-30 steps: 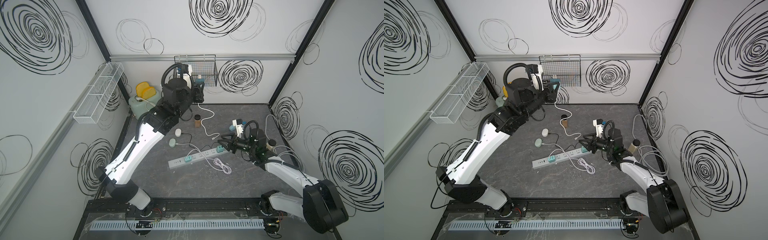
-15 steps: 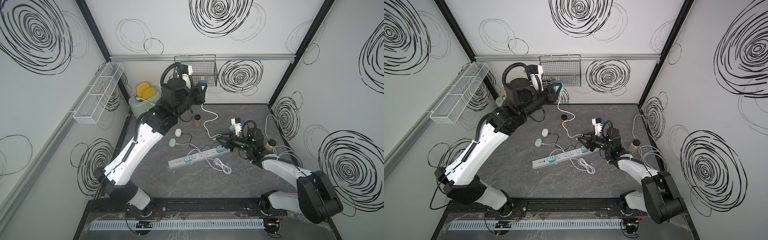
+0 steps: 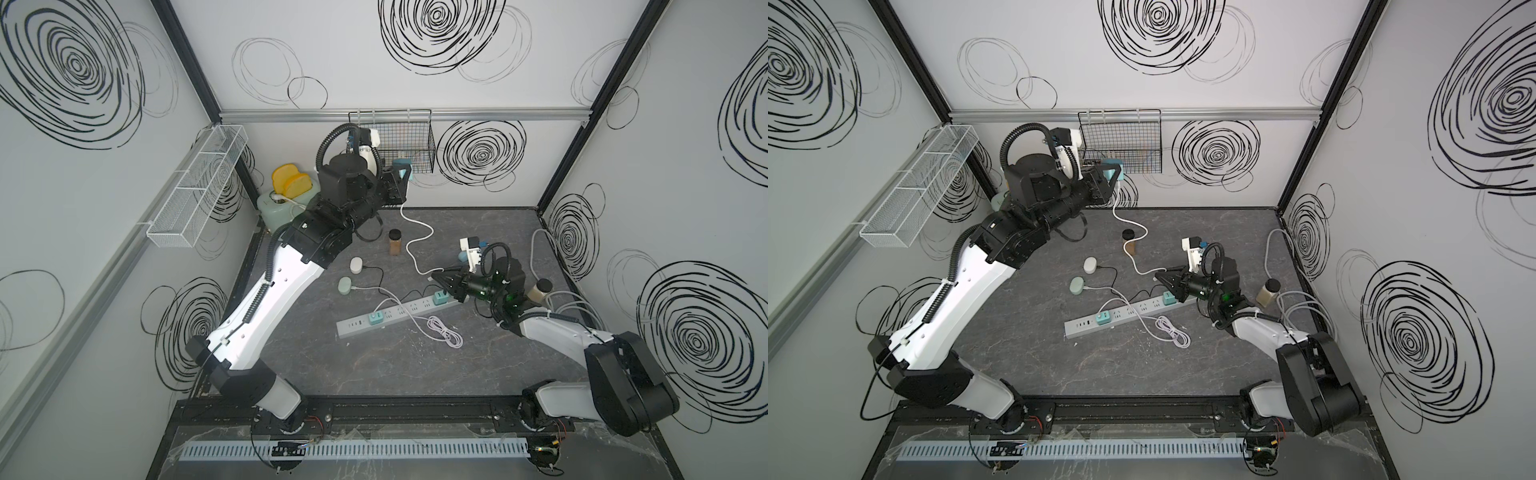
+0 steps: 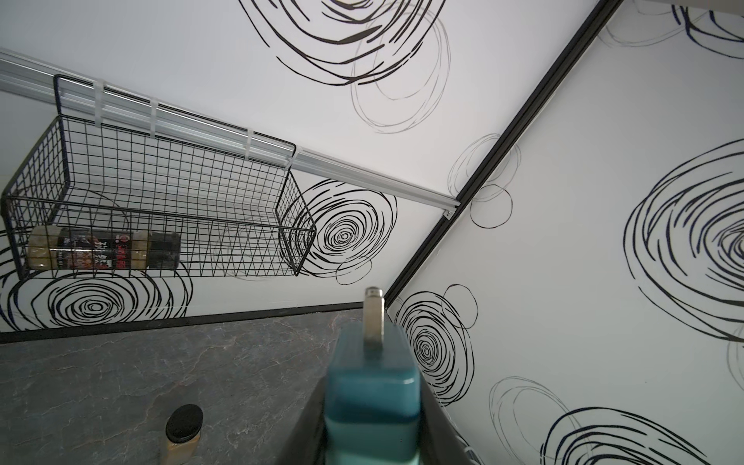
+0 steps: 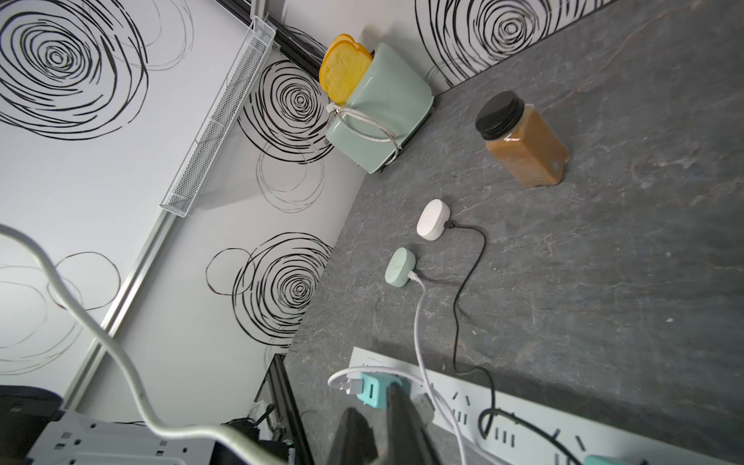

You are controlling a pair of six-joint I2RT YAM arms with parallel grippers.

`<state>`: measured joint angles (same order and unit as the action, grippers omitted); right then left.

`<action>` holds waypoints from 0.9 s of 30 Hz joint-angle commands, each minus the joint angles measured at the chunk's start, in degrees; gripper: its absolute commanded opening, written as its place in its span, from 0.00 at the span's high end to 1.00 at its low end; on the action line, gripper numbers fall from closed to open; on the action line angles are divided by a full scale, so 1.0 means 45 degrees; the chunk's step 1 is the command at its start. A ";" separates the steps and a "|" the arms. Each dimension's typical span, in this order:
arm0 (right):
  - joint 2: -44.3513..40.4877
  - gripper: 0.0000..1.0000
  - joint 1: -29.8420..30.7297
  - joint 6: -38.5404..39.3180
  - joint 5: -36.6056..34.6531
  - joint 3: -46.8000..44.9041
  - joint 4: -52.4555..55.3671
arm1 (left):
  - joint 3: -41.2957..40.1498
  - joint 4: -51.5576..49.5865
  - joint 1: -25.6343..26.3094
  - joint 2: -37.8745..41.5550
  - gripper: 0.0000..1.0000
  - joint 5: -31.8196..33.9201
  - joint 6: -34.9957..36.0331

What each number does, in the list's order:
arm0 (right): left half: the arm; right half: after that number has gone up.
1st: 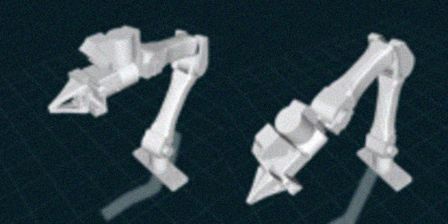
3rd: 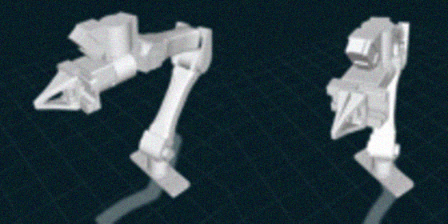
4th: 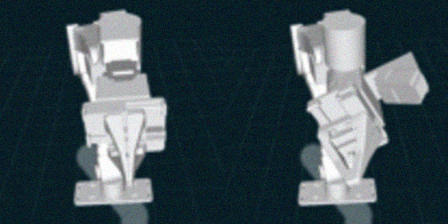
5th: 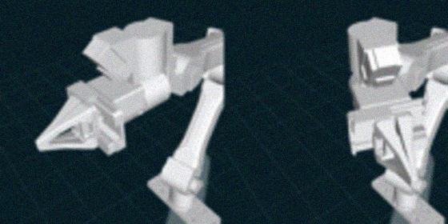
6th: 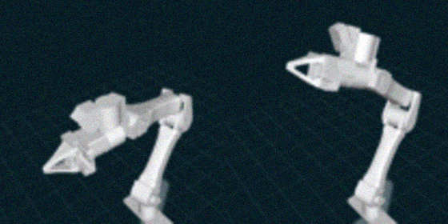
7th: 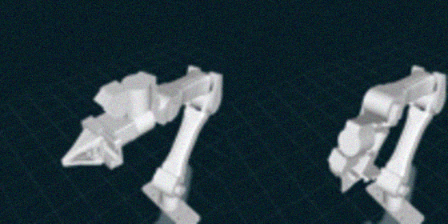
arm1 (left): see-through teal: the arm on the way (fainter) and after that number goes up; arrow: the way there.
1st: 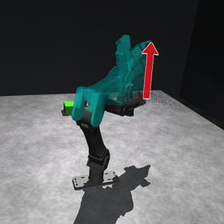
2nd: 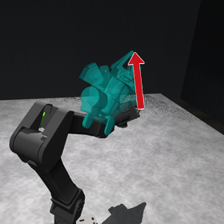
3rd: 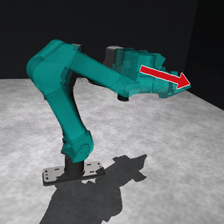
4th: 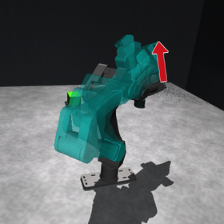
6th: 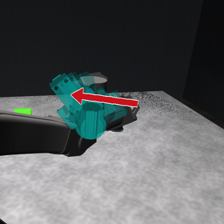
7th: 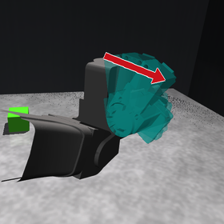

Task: Charge the bluetooth headset
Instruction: Place the plug at the center of the board.

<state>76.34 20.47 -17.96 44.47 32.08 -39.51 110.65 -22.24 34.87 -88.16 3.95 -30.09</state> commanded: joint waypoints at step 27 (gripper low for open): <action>0.3244 0.99 0.5570 -0.0542 0.1084 0.3499 0.6167 | -1.6313 0.5051 -0.8743 0.3594 0.92 -0.2454 -0.2770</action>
<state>89.69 44.31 -19.53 48.40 45.19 -13.23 38.28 -6.44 -3.03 -70.11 -4.62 -41.47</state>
